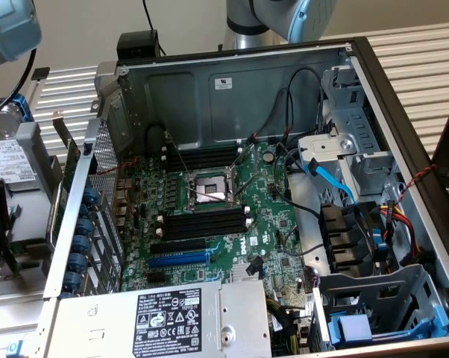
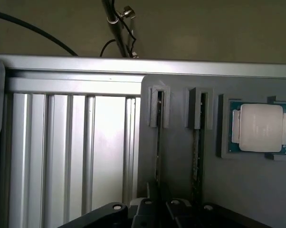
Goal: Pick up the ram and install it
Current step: 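Pick up the ram and move it above insertion slot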
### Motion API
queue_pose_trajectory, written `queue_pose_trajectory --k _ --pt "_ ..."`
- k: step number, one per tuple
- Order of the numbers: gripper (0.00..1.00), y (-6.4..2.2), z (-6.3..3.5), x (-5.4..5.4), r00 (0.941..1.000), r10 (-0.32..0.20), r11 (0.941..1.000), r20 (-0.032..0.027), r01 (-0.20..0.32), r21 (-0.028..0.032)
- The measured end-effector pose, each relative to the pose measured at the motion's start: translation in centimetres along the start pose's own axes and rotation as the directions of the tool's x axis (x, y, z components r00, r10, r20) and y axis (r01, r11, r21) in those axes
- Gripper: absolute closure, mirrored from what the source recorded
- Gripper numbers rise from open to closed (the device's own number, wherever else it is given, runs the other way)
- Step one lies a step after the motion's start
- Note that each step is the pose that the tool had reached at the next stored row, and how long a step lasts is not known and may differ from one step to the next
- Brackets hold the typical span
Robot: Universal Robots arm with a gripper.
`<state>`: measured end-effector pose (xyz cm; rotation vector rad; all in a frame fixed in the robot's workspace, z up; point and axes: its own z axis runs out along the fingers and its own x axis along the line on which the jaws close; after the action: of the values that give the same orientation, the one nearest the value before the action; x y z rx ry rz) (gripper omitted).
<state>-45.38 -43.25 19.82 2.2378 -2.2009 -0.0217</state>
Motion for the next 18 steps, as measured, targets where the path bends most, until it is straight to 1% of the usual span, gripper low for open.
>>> queue_pose_trajectory --k 5,9,13,18 --pt "0.87 0.01 -0.08 0.0 1.0 0.0 1.0 0.0 0.0 0.0001" --pt "0.87 0.02 -0.7 0.0 1.0 0.0 1.0 0.0001 0.0 -0.0001" --pt "0.87 0.04 -1.73 0.1 1.0 0.0 1.0 0.0001 0.0 0.0" --pt "0.87 0.07 -3.56 0.0 1.0 0.0 1.0 0.0 0.0 -0.0001"
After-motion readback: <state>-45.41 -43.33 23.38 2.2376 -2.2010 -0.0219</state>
